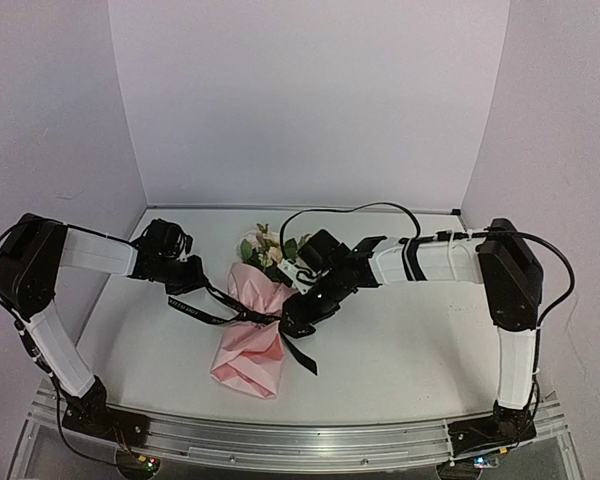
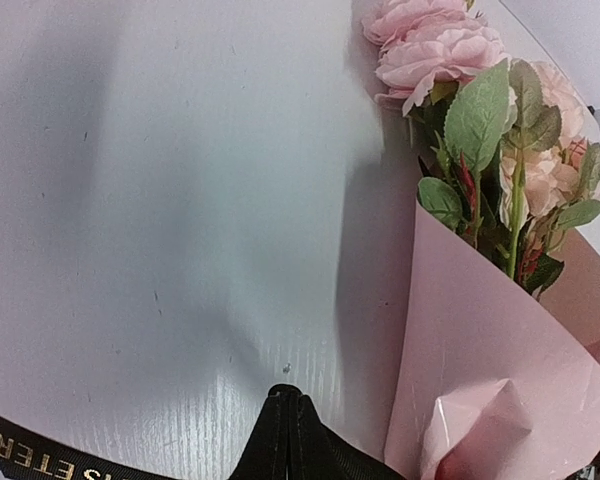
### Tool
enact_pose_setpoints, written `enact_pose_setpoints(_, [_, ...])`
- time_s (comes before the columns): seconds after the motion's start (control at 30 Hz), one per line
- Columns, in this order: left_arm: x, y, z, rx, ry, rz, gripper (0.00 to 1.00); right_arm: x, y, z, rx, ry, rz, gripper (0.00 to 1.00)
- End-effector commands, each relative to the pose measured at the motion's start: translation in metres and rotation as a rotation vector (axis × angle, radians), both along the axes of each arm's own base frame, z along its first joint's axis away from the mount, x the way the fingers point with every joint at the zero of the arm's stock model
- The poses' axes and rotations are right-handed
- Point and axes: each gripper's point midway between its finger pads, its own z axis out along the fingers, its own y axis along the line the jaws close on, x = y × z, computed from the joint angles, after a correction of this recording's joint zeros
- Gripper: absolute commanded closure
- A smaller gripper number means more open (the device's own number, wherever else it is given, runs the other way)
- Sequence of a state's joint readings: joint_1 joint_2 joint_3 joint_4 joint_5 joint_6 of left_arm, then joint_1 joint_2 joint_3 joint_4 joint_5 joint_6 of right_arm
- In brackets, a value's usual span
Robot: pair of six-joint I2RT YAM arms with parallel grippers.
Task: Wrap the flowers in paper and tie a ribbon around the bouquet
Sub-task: Tie the half-tied ribbon around the folded bouquet.
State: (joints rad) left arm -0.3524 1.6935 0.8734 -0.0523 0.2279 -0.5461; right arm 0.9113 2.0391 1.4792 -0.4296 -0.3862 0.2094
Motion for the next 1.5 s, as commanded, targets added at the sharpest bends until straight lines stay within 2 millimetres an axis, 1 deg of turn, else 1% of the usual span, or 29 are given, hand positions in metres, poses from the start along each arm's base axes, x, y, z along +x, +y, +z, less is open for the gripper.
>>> enact_pose_setpoints(0.0, [0.012, 0.0, 0.007, 0.015, -0.021, -0.006, 1.0, 0.0, 0.011, -0.001, 0.025, 0.014, 0.032, 0.47])
enact_pose_setpoints(0.13, [0.011, -0.002, 0.005, 0.009, -0.014, -0.007, 1.0, 0.0, 0.01, -0.009, 0.01, 0.022, 0.025, 0.5])
enact_pose_setpoints(0.2, [0.011, -0.001, 0.004, 0.009, -0.011, -0.003, 1.0, 0.0, 0.011, -0.009, 0.014, 0.028, 0.024, 0.55])
enact_pose_setpoints(0.33, [0.01, 0.001, 0.002, 0.013, -0.002, 0.014, 1.0, -0.001, 0.009, -0.01, 0.009, 0.034, 0.012, 0.72])
enact_pose_setpoints(0.47, [0.01, 0.004, 0.0, 0.016, 0.008, 0.037, 1.0, 0.002, 0.002, -0.013, -0.017, 0.016, -0.015, 0.94])
enact_pose_setpoints(0.5, [0.01, 0.005, 0.0, 0.021, 0.01, 0.043, 1.0, 0.005, 0.0, -0.013, -0.024, 0.006, -0.027, 0.99])
enact_pose_setpoints(0.53, [0.01, 0.007, -0.001, 0.027, 0.012, 0.051, 1.0, 0.007, -0.004, -0.012, -0.035, -0.006, -0.043, 1.0])
enact_pose_setpoints(0.8, [0.01, 0.026, -0.005, 0.062, 0.028, 0.113, 1.0, 0.021, -0.037, 0.001, -0.103, -0.091, -0.197, 1.0])
enact_pose_setpoints(0.93, [0.009, 0.029, -0.009, 0.061, 0.036, 0.118, 1.0, 0.023, -0.054, 0.005, -0.151, -0.111, -0.257, 1.0])
enact_pose_setpoints(1.07, [0.008, 0.03, -0.011, 0.06, 0.041, 0.116, 1.0, 0.022, -0.063, 0.005, -0.175, -0.109, -0.283, 1.0])
enact_pose_setpoints(1.2, [0.006, 0.031, -0.011, 0.056, 0.044, 0.12, 1.0, 0.021, -0.075, -0.001, -0.223, -0.118, -0.302, 1.0])
enact_pose_setpoints(1.3, [0.004, 0.03, -0.009, 0.046, 0.042, 0.118, 1.0, 0.018, -0.076, -0.004, -0.229, -0.106, -0.297, 1.0])
enact_pose_setpoints(1.37, [0.003, 0.031, -0.009, 0.048, 0.044, 0.124, 1.0, 0.018, -0.081, -0.007, -0.252, -0.11, -0.301, 1.0])
enact_pose_setpoints(1.43, [0.001, 0.028, -0.007, 0.033, 0.041, 0.111, 1.0, 0.013, -0.085, -0.008, -0.257, -0.103, -0.292, 1.0])
enact_pose_setpoints(1.47, [0.0, 0.027, -0.006, 0.022, 0.04, 0.108, 1.0, 0.011, -0.083, -0.007, -0.246, -0.093, -0.28, 0.99])
